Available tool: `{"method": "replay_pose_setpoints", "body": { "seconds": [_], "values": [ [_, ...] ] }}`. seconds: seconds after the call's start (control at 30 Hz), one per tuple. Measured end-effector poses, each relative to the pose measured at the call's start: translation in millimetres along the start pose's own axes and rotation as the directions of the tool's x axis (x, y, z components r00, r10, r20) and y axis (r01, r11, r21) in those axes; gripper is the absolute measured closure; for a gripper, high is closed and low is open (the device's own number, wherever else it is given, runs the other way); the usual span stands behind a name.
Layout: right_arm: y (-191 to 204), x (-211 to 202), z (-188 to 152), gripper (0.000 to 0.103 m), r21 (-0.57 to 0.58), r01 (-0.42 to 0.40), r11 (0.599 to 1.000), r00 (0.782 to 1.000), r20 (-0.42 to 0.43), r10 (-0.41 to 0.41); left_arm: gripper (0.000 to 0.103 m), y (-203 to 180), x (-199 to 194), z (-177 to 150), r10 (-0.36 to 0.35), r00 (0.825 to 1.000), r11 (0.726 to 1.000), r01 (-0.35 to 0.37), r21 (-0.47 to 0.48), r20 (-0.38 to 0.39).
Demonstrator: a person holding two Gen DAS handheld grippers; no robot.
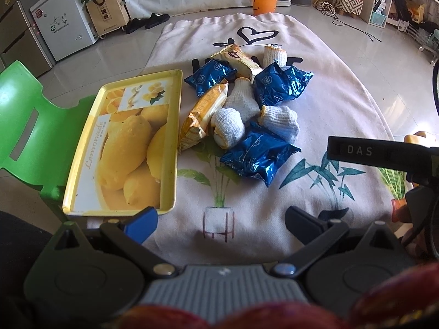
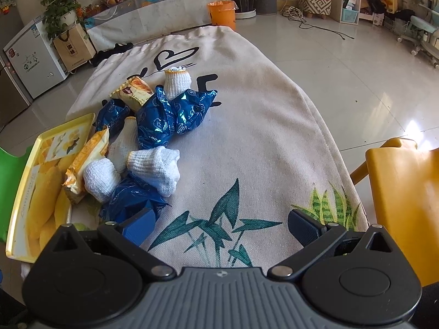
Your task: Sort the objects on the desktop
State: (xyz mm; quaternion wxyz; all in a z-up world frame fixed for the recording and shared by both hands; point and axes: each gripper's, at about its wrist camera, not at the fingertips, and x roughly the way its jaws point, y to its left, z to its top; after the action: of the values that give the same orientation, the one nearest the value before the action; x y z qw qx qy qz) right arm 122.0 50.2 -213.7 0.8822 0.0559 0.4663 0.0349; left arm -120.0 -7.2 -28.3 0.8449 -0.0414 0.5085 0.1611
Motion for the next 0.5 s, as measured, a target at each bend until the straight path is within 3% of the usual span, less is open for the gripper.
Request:
{"method": "replay_pose_setpoints", "body": {
  "seconds": [0.5],
  "values": [
    [5.9,-1.6,-1.3,0.000,-0.017,0.019,1.000,1.000,0.024,-0.018,0.000,-2.5,-6.7,-2.8,0.013,1.000,1.000,-0.013,0.015,0.021]
  ]
}}
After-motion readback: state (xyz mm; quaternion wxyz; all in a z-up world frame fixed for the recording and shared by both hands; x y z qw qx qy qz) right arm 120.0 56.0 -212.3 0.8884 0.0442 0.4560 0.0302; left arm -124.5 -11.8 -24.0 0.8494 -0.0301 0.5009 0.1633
